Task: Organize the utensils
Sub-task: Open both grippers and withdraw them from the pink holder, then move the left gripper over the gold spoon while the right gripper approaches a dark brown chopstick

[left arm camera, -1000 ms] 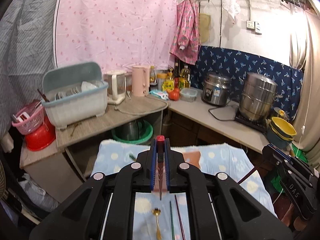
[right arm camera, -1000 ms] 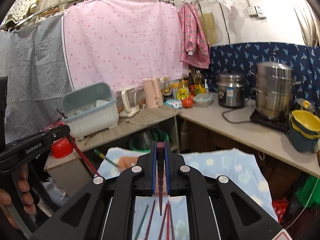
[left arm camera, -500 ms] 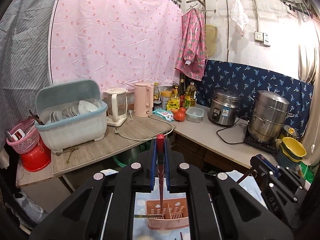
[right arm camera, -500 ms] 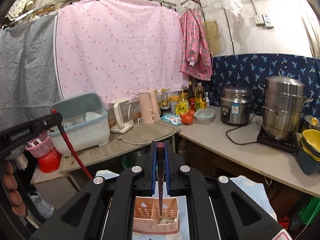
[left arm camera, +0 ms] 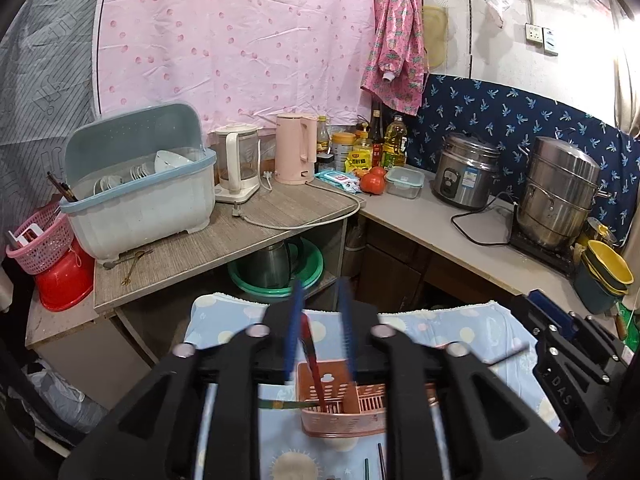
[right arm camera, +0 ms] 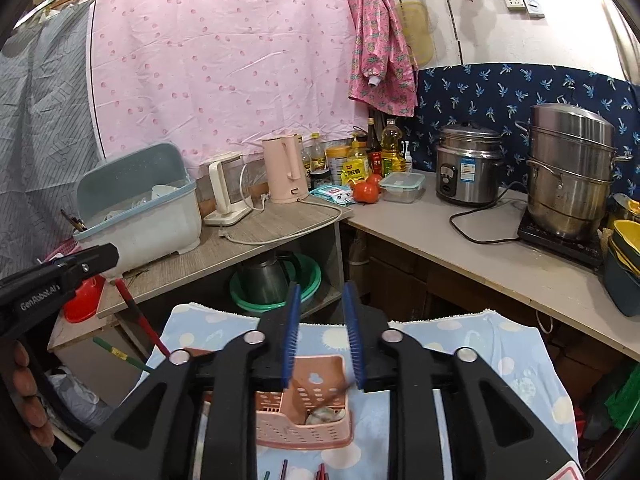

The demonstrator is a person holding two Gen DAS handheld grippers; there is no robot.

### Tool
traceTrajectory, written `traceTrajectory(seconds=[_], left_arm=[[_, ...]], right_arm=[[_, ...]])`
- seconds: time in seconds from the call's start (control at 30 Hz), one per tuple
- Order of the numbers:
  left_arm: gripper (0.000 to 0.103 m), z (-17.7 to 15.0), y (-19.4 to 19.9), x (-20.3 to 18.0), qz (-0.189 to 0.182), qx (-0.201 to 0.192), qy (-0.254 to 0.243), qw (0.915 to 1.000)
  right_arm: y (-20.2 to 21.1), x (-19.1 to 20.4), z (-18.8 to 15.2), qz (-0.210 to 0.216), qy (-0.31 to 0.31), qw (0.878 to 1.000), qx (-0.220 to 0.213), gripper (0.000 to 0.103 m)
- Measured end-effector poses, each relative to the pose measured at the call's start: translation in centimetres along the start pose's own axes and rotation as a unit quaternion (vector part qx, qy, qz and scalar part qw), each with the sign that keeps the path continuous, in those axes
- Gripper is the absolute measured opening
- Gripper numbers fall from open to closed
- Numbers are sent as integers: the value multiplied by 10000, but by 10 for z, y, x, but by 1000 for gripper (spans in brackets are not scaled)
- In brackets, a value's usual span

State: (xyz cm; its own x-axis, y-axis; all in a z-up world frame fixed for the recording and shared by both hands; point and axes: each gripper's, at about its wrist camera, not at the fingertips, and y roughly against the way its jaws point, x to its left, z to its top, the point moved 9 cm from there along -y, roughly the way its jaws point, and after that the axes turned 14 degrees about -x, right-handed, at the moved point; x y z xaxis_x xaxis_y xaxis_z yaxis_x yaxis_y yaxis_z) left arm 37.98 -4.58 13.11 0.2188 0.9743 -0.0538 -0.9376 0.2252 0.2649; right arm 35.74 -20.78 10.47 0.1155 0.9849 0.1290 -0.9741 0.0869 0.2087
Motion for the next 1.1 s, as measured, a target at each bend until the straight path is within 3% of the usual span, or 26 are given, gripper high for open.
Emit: traceTrajectory(seconds=[0.3, 0.6, 0.8, 1.1], left_arm=[[35, -8, 20, 1, 33, 15, 36, 10000], [35, -34, 54, -2, -51, 177, 47, 9998], [35, -74, 77, -5, -108, 473, 62, 9988], [35, -160, 102, -3, -103, 1166, 105, 9931]], right_arm=[[27, 2, -2, 56, -43, 10000, -32, 31], [74, 6, -32, 145, -210, 9995, 161, 31], [109, 1, -67, 111, -355, 9984, 419, 31], [155, -15, -146, -98, -417, 9941, 994, 31]])
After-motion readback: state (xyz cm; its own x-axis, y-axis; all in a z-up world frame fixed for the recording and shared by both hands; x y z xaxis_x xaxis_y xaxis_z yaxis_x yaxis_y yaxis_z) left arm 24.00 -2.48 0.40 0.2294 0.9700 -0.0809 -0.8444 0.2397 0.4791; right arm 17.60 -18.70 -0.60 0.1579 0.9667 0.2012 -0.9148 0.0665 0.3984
